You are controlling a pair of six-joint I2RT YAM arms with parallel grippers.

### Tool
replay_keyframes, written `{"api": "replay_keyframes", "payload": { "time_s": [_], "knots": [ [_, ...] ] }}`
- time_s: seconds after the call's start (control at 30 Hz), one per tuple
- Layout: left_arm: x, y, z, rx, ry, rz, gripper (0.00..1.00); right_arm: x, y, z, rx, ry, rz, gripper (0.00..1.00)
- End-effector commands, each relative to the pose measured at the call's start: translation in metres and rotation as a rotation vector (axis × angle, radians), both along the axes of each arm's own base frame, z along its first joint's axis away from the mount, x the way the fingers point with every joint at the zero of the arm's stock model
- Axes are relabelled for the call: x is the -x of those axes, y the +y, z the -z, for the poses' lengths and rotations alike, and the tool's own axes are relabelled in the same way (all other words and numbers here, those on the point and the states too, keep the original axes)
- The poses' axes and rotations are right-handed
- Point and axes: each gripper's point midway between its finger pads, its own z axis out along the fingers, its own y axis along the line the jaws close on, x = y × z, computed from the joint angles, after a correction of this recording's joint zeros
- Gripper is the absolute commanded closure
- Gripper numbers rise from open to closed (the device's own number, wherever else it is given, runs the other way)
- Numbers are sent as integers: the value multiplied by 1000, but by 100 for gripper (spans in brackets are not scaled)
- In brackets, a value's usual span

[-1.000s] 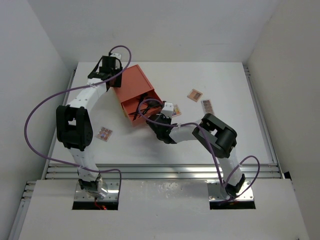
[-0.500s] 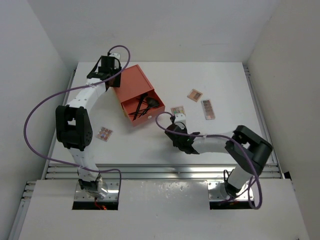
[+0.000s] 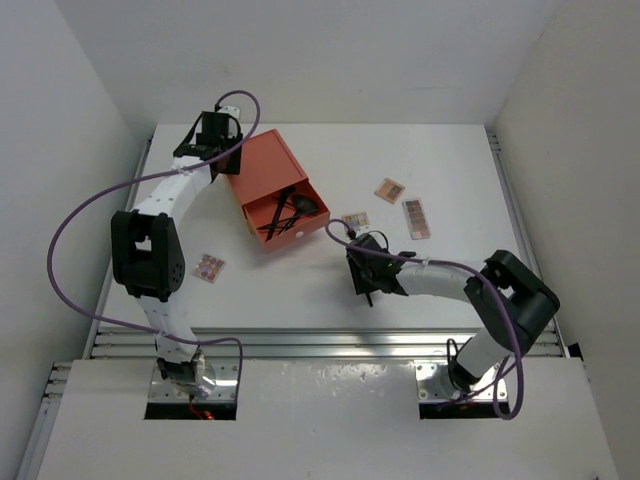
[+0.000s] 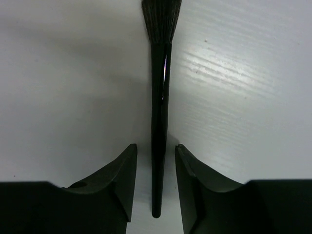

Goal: Organize the makeup

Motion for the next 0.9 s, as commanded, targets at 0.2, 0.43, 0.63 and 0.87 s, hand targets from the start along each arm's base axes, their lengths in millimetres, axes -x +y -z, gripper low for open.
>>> {"api": "replay_keyframes", "payload": {
  "time_s": [0.2,0.43,0.63,0.87],
  "knots": [
    [3,10,-33,16,-59,-15,50,6,-3,18,39,152,-62,77],
    [3,10,-33,16,-59,-15,50,-24,4,-33,-57,-93,-196,100],
    [3,8,-33,22,-58,-7,50,-104,24,-164,-9,-440,-478,100],
    [3,10,-33,16,-59,-16,50,-154,121,-243,-97,-608,-961,100]
  ]
}}
